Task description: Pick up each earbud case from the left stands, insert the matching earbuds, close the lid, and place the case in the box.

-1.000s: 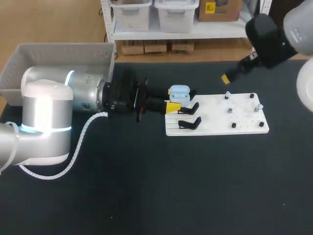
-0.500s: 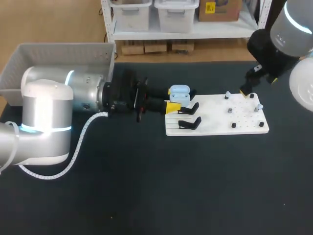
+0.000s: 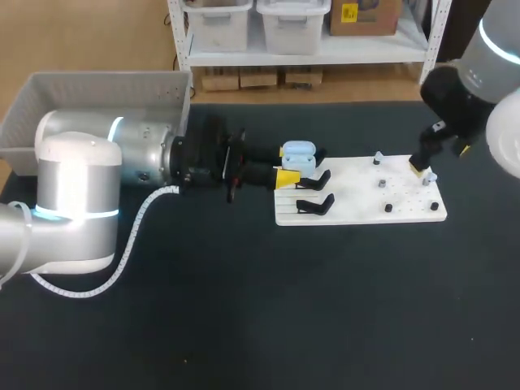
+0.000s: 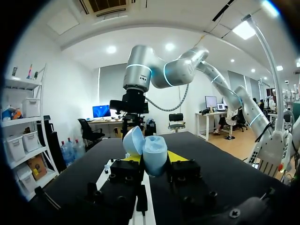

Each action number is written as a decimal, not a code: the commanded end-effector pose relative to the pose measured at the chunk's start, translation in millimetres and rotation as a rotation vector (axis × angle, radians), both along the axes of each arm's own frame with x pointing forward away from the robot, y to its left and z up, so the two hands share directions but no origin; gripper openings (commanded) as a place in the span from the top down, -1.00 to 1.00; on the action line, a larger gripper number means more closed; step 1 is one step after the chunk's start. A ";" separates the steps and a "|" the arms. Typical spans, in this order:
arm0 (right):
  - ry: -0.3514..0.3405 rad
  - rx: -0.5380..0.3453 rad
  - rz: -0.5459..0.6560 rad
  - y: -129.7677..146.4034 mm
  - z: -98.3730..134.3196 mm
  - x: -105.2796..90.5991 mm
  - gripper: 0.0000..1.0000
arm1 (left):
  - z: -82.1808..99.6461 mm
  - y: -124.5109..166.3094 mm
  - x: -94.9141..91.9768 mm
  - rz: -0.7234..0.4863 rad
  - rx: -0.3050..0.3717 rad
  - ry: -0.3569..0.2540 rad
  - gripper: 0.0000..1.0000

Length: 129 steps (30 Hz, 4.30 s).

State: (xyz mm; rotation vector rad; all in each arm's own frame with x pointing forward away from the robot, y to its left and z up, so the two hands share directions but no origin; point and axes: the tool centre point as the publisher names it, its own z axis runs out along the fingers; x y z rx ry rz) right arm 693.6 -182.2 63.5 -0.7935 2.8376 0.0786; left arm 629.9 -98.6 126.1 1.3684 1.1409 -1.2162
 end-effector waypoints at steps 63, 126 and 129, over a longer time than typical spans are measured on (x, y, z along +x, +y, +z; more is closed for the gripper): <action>0.079 -0.054 0.109 -4.2 -47.6 0.3 0.04 | -0.8 0.4 -1.2 0.004 -0.003 -0.003 1.00; -0.107 -0.129 -0.221 76.8 71.8 -58.4 1.00 | -0.8 0.4 -1.2 0.004 -0.003 -0.003 1.00; -0.093 -0.117 -0.304 93.8 74.4 -68.9 1.00 | -0.8 0.4 -1.2 0.004 -0.003 -0.003 1.00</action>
